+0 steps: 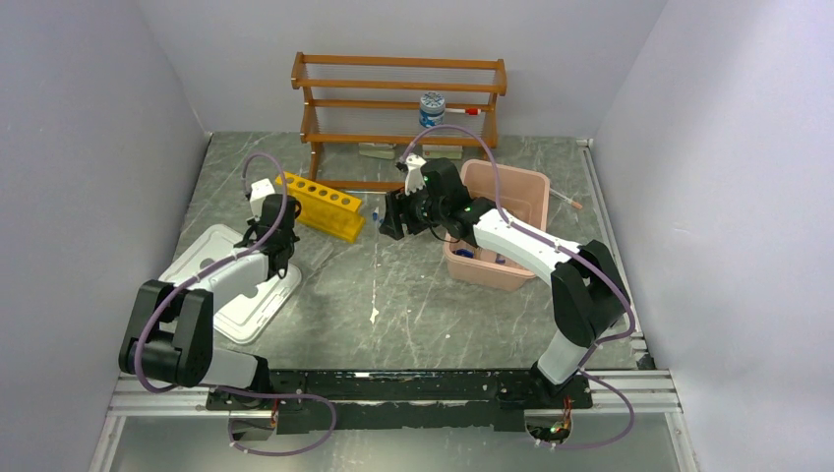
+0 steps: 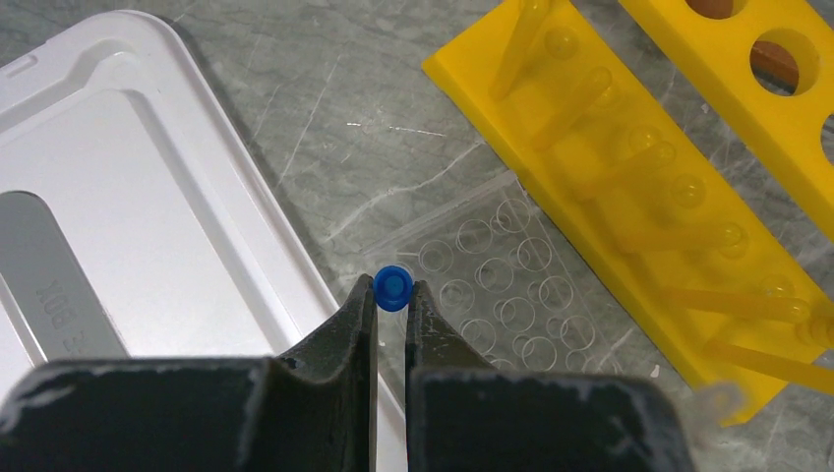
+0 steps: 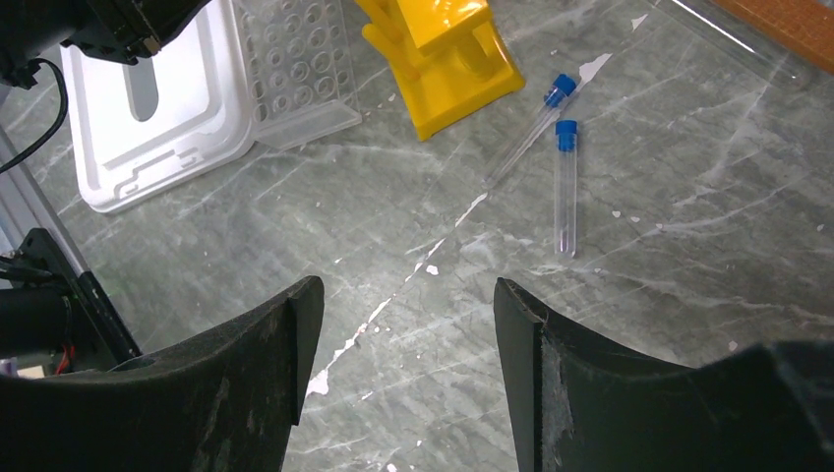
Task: Organize the chemistry lab equipment
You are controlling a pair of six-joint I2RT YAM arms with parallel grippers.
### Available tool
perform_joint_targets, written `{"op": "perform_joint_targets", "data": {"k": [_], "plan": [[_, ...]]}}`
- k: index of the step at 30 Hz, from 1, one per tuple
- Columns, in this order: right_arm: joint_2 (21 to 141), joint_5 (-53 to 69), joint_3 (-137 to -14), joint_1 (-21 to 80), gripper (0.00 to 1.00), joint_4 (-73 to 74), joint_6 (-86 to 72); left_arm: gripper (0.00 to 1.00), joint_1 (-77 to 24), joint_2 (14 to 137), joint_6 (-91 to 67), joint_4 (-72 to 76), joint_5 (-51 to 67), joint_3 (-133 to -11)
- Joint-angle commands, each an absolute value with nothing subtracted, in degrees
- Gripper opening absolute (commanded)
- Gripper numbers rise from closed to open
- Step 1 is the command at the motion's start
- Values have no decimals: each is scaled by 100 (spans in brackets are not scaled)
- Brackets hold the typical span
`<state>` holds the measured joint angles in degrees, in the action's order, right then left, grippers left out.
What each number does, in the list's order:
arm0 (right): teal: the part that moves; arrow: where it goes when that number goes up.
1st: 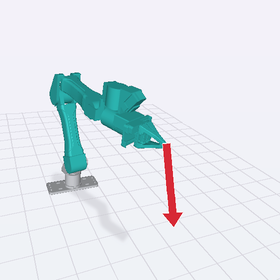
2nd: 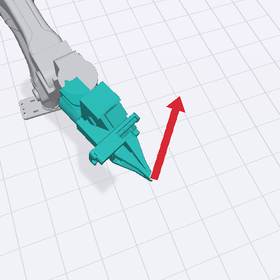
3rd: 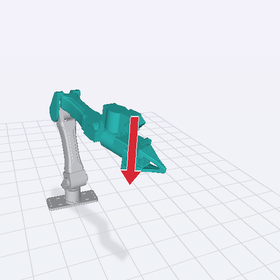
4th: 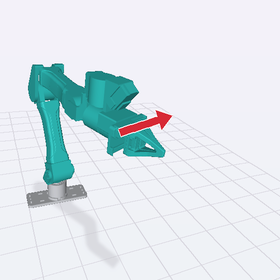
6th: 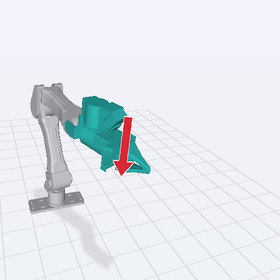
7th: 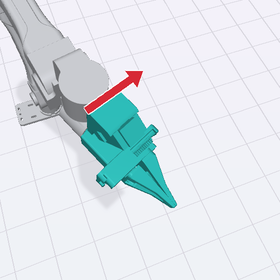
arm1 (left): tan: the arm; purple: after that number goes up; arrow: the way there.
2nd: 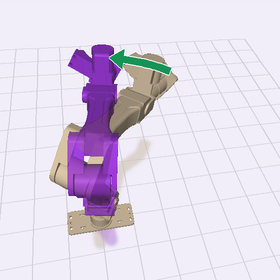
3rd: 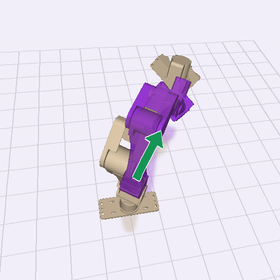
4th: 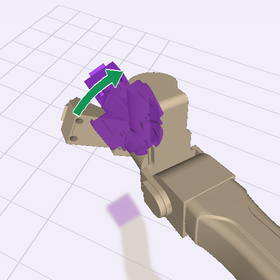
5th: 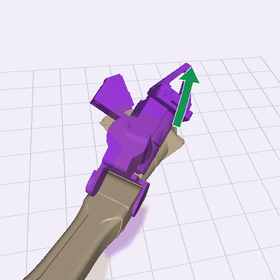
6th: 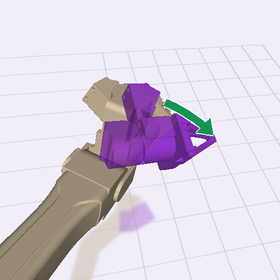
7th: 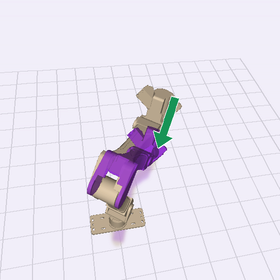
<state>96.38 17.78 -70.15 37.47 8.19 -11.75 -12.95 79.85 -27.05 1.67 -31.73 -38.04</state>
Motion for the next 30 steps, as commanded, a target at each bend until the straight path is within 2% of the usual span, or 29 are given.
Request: {"op": "perform_joint_targets", "data": {"k": [1,4,6,8,12,20,24,30], "plan": [[9634,1828,-7042,3748,67,805,-1109,9,-1313,8042,-2662,442,-3191,-3674],[9610,1803,-7018,3752,67,791,-1109,27,-1323,8004,-2693,364,-3244,-3714],[9620,1792,-7027,3753,67,798,-1125,43,-1325,7950,-2711,229,-3246,-3826],[9643,1731,-7052,3752,67,816,-1133,63,-1324,7840,-2726,72,-3186,-3993],[9743,1534,-7154,3749,67,872,-1178,79,-1318,7578,-2722,-405,-3122,-4449],[10738,224,-8099,4018,67,1580,-1310,83,-1318,7278,-2964,-1804,-2893,-5669],[11421,-342,-8551,4110,64,1778,-1387,80,-1318,7128,-2984,-2081,-2013,-6079],[12144,-1036,-9153,4204,54,2288,-1271,76,-1318,7176,-3012,-2240,-619,-6400]]}}
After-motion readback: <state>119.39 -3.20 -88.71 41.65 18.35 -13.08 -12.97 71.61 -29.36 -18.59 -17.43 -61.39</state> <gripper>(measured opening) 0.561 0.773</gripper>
